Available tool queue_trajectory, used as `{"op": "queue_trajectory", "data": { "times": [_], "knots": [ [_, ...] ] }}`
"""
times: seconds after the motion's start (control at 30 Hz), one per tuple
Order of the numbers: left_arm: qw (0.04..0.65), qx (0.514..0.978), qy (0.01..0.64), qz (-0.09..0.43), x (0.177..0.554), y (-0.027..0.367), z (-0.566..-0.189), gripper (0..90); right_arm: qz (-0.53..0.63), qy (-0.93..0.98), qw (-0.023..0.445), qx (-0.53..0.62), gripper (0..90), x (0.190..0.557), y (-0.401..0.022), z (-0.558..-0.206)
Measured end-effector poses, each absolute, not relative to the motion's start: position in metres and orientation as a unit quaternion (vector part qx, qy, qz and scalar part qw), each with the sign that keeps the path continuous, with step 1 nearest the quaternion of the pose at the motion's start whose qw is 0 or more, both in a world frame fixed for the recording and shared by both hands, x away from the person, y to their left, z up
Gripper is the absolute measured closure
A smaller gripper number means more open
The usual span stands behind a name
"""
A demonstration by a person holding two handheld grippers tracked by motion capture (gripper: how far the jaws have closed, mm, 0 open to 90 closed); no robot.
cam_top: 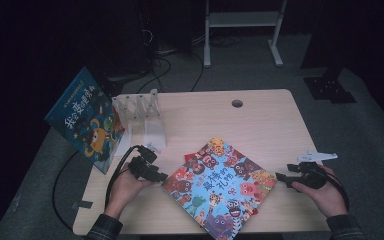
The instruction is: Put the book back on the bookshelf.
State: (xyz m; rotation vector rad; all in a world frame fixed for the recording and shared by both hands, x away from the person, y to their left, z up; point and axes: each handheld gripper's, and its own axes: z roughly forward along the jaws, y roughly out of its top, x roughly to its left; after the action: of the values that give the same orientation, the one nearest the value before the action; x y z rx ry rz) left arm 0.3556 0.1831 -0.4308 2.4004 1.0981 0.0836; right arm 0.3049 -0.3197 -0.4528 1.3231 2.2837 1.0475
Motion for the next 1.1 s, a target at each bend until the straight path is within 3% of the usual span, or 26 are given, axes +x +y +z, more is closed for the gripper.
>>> {"op": "queue_trajectory", "data": {
  "times": [0.57,1.1],
  "knots": [
    [0.238,0.885,0.398,0.027,0.35,0.181,-0.433,46.1,0.361,0.797,0.14,0.463,36.3,0.304,-0.32,-0.458],
    [0.26,0.884,0.389,-0.014,0.34,0.181,-0.434,42.8,0.363,0.796,0.147,0.462,36.2,0.338,-0.306,-0.458]
  ]
}}
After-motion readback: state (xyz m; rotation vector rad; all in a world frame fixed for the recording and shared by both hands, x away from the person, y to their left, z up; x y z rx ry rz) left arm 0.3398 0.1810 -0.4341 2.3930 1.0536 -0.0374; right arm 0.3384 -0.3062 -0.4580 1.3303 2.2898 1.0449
